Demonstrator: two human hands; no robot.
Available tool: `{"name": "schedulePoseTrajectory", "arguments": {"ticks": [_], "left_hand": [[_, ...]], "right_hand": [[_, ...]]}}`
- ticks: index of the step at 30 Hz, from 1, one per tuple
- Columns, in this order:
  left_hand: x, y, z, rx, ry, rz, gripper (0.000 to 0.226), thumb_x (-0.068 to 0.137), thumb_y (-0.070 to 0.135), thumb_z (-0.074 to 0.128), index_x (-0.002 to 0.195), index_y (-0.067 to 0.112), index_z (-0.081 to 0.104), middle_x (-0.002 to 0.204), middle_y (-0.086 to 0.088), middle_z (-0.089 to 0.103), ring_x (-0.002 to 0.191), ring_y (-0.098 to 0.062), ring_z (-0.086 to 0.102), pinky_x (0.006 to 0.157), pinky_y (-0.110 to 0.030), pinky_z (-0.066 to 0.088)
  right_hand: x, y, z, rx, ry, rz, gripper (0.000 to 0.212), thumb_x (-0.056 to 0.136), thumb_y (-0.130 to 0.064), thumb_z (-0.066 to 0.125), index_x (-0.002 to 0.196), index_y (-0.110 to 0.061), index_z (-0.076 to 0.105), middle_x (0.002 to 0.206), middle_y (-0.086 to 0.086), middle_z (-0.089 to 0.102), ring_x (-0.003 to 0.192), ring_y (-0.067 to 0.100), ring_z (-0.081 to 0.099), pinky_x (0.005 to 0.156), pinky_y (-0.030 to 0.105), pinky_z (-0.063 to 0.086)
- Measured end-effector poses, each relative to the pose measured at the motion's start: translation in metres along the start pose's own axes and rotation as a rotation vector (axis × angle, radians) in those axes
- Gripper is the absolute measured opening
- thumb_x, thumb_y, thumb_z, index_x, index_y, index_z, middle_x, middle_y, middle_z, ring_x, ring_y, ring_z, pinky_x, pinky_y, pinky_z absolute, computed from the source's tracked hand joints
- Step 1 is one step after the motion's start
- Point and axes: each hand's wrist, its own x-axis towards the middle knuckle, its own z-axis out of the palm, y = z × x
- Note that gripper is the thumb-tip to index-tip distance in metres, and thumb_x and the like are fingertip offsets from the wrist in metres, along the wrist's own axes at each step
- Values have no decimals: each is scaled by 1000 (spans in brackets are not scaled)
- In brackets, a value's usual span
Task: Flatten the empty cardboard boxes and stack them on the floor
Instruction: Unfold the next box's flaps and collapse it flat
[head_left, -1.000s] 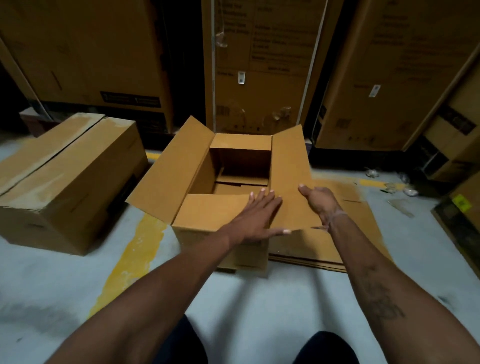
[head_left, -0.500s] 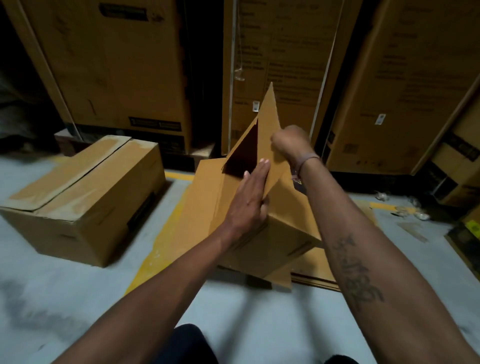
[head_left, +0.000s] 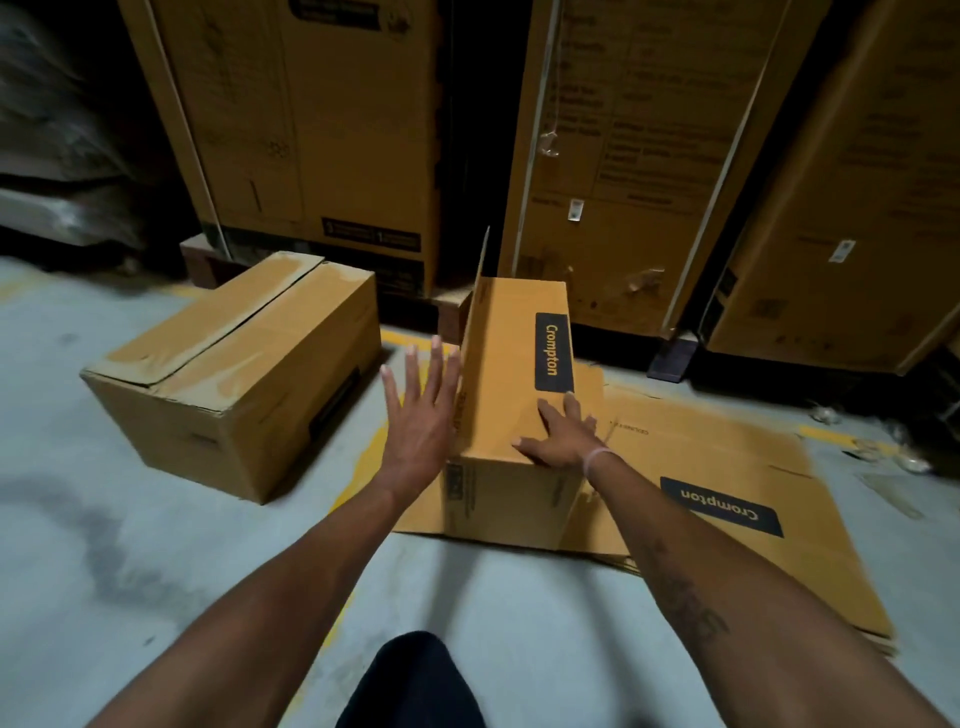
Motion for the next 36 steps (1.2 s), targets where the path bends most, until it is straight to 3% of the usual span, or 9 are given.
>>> {"name": "schedulePoseTrajectory", "arguments": {"ticks": [4,8,15,19,21,23,26,32,36], "left_hand": [[0,5,-10,136,39,330,109,79,-15,60,165,11,-2,170,-25,-9,157,-46,-6,121,-71,5],[-6,1,-22,237,66,375,114,75,-16,65,166,18,5,168,-30,-4,155,-51,-5,120,-74,1],[-15,40,-17,268,-137,515,75,93,10,59,160,15,27,171,-21,-12,156,-45,-16,122,-69,-2],[-2,62,17,4,-670,278,53,109,31,41,159,30,24,169,-12,17,155,-45,11,124,-60,14],[5,68,20,-134,-754,194,55,108,29,41,160,32,25,169,-11,19,153,-44,17,123,-59,20],[14,73,17,-211,-816,141,53,107,32,41,160,27,31,169,-13,20,154,-41,17,124,-58,19],[23,83,15,-184,-888,87,70,98,54,55,158,30,28,168,-19,18,152,-48,15,121,-63,19],[1,96,40,48,-797,135,100,88,79,50,159,41,-9,167,-27,-13,149,-60,-13,118,-75,2],[-17,91,47,76,-698,182,75,108,50,38,161,39,-14,166,-29,-15,149,-59,-19,119,-74,0]], "right_hand": [[-2,11,13,96,24,41,118,81,-75,69,165,-37,-5,169,6,-28,156,49,-1,124,57,21],[-3,14,15,137,65,137,151,66,-84,73,159,-22,-28,172,19,-3,151,40,33,114,44,39],[-14,17,31,211,-7,250,143,78,-84,60,151,-15,-42,170,17,19,138,37,51,96,41,53],[-15,22,37,494,18,321,136,88,-72,62,150,-8,-41,145,30,53,77,36,77,60,38,61],[-9,26,42,816,-43,406,121,92,-61,67,160,0,-12,125,30,57,54,34,73,48,39,61],[-3,25,47,1120,-144,491,75,98,-47,65,145,4,37,123,26,63,57,33,74,51,45,63],[-6,14,45,1242,-166,496,27,108,-32,52,116,-7,59,104,18,67,78,32,70,48,44,61],[-57,27,1,872,-227,477,81,103,-71,25,160,-14,32,162,21,35,147,41,39,113,51,39],[-49,53,3,1345,-142,614,91,98,-78,30,166,-20,14,170,21,15,154,44,19,122,58,17]]}}
